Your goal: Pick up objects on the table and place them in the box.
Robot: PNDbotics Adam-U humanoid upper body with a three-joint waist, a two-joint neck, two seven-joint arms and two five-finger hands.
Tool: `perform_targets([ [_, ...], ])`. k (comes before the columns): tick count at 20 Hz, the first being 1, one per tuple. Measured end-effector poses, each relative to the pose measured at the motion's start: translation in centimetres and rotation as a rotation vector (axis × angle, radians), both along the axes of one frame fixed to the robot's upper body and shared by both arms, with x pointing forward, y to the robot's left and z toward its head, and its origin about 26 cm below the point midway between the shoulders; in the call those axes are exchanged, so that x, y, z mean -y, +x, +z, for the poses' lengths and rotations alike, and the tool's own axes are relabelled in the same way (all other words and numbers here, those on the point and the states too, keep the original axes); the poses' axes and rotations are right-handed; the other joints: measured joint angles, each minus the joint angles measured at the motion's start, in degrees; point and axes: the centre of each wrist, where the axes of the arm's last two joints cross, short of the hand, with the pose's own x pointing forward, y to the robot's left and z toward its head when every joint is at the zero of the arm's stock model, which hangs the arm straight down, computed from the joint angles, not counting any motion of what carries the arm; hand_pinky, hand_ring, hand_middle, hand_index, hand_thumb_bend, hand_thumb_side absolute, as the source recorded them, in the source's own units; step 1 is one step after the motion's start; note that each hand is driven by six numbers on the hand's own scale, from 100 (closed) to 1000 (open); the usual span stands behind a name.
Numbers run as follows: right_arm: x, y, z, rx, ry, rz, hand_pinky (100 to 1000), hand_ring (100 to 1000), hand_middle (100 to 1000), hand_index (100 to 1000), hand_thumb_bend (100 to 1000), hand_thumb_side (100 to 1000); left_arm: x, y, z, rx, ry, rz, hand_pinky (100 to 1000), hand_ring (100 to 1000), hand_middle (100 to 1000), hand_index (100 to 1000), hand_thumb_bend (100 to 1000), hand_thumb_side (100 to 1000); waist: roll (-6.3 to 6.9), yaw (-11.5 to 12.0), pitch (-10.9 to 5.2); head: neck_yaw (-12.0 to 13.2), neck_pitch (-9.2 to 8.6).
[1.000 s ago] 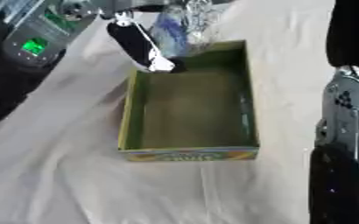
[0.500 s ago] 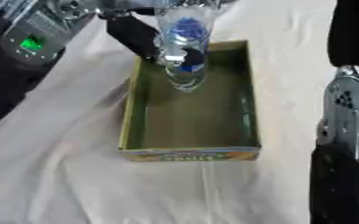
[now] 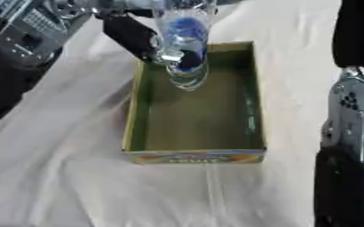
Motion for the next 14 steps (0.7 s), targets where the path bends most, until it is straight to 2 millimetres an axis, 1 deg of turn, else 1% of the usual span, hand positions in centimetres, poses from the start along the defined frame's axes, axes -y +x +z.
perform_targets([
  [1,0.00,0.00,0.00,0.000,0.000,0.000,664,763,838,903,100,1000,-0.05,0.00,0.05,0.000,0.006,0.004,1000,1000,1000,1000,554,1000,-0.06,0.00,0.00,0.00,0.00],
  [4,0.01,0.00,-0.01,0.000,-0.001,-0.001,663,763,838,903,100,1000,-0.20,0.01,0.21,0.008,0.027,0.024,1000,1000,1000,1000,693,1000,-0.08,0.01,0.00,0.00,0.00],
  [5,0.02,0.00,-0.02,0.000,-0.001,-0.002,663,763,838,903,100,1000,-0.22,0.03,0.22,0.010,0.036,0.031,1000,1000,1000,1000,682,1000,-0.09,0.01,0.00,0.00,0.00],
  [6,0.04,0.01,-0.08,-0.002,-0.001,-0.003,663,763,838,903,100,1000,-0.25,0.07,0.20,0.010,0.045,0.039,1000,1000,1000,1000,732,1000,-0.10,0.01,0.00,0.00,0.00],
  [9,0.07,0.02,-0.09,-0.003,-0.001,-0.005,663,763,838,903,100,1000,-0.43,0.26,0.21,0.010,0.063,0.064,1000,1000,1000,1000,723,1000,-0.14,0.01,0.00,0.00,0.00],
  [10,0.11,0.03,-0.10,-0.003,0.000,-0.007,663,763,838,904,100,1000,-0.49,0.31,0.22,0.012,0.066,0.071,1000,1000,1000,1000,702,1000,-0.14,0.01,0.00,0.00,0.00],
  [11,0.15,0.04,-0.12,-0.004,0.000,-0.008,663,763,838,903,100,1000,-0.52,0.35,0.21,0.014,0.069,0.077,1000,1000,1000,1000,708,1000,-0.15,0.01,0.00,0.00,0.00],
  [12,0.20,0.05,-0.15,-0.005,0.001,-0.010,662,762,838,903,100,1000,-0.56,0.40,0.20,0.016,0.071,0.082,1000,1000,1000,1000,677,1000,-0.15,0.01,0.00,0.00,0.00],
  [14,0.22,0.05,-0.19,-0.007,0.001,-0.011,662,762,838,904,100,1000,-0.62,0.41,0.25,0.022,0.069,0.088,1000,1000,1000,1000,654,1000,-0.18,0.02,0.00,0.00,0.00],
])
